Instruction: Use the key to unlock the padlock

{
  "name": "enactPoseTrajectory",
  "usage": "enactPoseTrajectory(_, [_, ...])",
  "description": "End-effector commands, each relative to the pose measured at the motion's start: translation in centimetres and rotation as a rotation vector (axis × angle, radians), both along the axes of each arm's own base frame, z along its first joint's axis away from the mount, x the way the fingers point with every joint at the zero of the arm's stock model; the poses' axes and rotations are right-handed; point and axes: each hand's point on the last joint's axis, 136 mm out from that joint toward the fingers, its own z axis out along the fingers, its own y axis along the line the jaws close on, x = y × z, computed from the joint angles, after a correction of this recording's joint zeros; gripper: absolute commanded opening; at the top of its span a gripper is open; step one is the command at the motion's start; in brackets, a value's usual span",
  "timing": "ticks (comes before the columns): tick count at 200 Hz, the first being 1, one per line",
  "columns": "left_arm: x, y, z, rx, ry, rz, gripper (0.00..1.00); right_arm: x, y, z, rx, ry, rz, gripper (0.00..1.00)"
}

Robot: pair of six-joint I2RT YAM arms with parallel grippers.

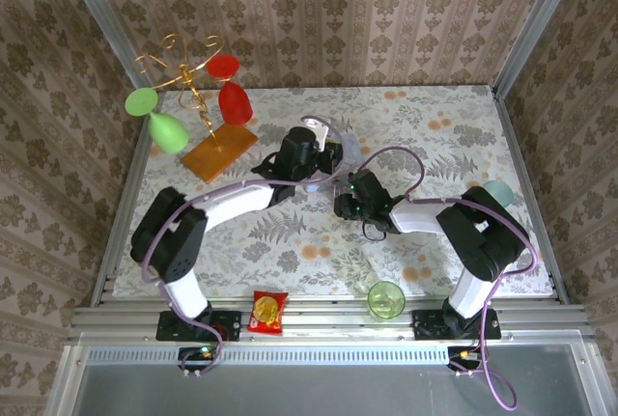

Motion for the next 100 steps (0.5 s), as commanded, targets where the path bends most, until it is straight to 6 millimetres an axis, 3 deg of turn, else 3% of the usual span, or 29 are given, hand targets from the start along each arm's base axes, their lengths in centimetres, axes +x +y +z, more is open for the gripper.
enactPoseTrajectory(1, [0.2, 0.4, -6.4, 0.195, 0.086, -0.071, 0.28, -1.9, -2.6, -3.9, -0.115, 0.123, -0.095, 0.33])
enactPoseTrajectory(38, [1.3, 0.5, -9.3, 0.293, 0.094, -0.056, 0.28, -2.2, -2.7, -4.5, -0.051, 0.157, -0.186, 0.32])
enactPoseTrajectory(100, [-0.3, 1.9, -12.0, 0.286, 0.113, -0.049, 0.26, -2.1, -2.1, -5.1, 0.035, 0.177, -0.338, 0.29])
